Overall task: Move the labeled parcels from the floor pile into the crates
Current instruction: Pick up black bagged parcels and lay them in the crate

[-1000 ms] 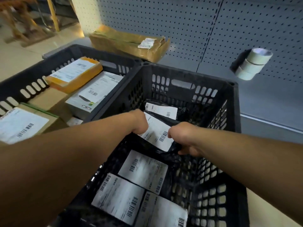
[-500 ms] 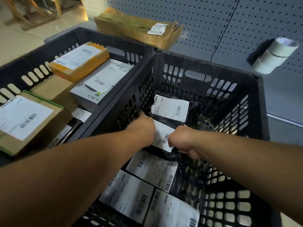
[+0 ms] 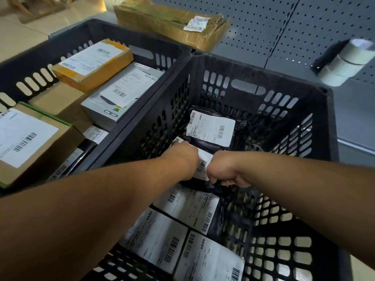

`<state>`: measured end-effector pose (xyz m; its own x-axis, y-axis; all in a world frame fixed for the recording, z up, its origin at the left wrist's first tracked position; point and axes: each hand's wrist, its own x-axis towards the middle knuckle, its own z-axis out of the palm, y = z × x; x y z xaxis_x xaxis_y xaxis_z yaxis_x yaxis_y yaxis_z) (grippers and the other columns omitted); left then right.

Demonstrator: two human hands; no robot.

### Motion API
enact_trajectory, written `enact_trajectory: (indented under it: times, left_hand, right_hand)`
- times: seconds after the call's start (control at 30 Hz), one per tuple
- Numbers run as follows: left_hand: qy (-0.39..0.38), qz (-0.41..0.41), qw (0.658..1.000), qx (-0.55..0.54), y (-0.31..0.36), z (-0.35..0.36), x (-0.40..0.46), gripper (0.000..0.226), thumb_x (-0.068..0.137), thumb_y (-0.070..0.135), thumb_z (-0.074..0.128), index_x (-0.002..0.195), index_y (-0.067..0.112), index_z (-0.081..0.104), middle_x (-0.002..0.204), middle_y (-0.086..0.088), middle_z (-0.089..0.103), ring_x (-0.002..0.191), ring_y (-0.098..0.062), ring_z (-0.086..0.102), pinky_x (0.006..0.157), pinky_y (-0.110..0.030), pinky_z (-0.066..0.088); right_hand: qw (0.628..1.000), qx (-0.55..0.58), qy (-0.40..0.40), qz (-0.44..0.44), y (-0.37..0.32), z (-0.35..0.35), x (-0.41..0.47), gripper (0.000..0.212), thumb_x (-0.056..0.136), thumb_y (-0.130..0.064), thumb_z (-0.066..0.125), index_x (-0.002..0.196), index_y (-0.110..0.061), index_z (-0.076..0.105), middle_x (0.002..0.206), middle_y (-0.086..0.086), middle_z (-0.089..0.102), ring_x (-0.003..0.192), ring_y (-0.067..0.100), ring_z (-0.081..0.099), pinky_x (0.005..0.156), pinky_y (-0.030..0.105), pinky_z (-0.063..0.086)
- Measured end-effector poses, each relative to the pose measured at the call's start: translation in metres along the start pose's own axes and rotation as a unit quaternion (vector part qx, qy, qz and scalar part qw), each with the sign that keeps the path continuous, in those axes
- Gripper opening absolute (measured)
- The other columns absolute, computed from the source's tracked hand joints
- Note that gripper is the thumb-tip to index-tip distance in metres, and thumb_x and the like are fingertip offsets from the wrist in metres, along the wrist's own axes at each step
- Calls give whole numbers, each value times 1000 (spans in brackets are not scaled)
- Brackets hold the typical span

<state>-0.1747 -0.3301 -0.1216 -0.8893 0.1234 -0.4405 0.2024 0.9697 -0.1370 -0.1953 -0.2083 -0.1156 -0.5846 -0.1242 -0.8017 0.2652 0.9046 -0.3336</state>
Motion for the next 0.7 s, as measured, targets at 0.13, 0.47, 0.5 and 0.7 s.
enact_trajectory:
  times: [0.13, 0.47, 0.5, 0.7]
  left_hand:
    - [-17, 0, 1000, -10, 0, -5, 1, 42, 99, 20, 56, 140, 14, 48, 141, -8, 47, 130, -27, 46, 95, -34, 43]
    - [-10, -23, 995, -93, 18, -57, 15, 38, 98, 15, 55, 134, 8, 61, 136, -13, 62, 123, -29, 60, 92, -31, 51]
    - [11, -23, 992, -121, 23, -65, 17, 38, 100, 16, 53, 137, 9, 60, 140, -13, 58, 126, -30, 57, 98, -34, 51]
    - [199, -11, 932, -304, 59, -125, 28, 26, 100, 22, 50, 114, 6, 65, 112, -13, 68, 105, -33, 63, 92, -38, 53]
  right_hand:
    - [999, -49, 2, -14, -1, -6, -9, 24, 93, -2, 58, 117, -6, 57, 121, 13, 51, 106, 34, 57, 87, 40, 57]
    - [972, 146, 144, -118, 26, -79, -65, 25, 99, -18, 56, 122, -11, 63, 123, 9, 62, 98, 24, 64, 83, 40, 61]
    - [967, 174, 139, -124, 32, -88, -71, 25, 100, -21, 57, 123, -13, 64, 128, 7, 61, 106, 24, 64, 89, 41, 60]
    - [897, 354, 174, -200, 76, -142, -112, 28, 99, -33, 61, 119, -14, 64, 119, 8, 68, 101, 31, 72, 76, 34, 63]
